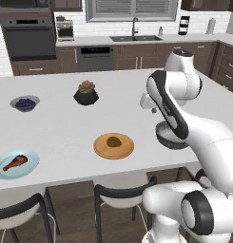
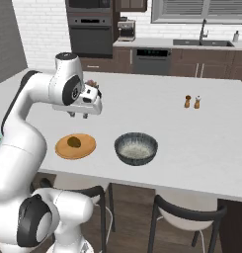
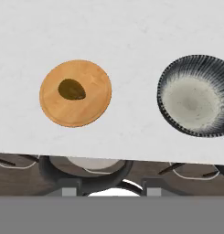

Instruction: Pick the chicken drumstick and avocado from their plates and place them in the bowl. Then put the bowl in the fridge.

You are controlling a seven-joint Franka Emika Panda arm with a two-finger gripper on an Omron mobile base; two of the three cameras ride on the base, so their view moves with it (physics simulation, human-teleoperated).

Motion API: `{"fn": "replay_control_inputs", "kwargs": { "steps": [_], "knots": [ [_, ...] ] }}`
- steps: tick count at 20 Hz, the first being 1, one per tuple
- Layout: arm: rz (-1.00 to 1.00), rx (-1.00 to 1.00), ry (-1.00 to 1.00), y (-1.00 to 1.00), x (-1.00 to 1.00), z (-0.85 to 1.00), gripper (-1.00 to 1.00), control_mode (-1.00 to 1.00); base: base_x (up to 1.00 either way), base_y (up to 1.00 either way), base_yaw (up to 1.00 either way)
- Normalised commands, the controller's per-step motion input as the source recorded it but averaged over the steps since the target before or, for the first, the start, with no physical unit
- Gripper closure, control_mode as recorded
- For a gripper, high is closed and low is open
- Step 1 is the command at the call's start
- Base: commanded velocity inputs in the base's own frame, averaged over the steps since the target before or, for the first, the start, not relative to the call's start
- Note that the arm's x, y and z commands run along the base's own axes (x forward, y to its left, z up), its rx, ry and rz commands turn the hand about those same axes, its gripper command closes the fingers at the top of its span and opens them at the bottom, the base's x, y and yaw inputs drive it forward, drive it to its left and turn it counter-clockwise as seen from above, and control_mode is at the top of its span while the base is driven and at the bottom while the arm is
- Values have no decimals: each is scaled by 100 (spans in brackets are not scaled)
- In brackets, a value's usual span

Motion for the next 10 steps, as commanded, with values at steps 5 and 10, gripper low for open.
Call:
{"fn": "replay_control_inputs", "kwargs": {
  "steps": [5, 10],
  "knots": [
    [9, -2, 9, 18, 40, -2, -100, -100, 0, 0, 0],
    [41, -13, 24, 58, 67, -24, -100, -100, 0, 0, 0]
  ]
}}
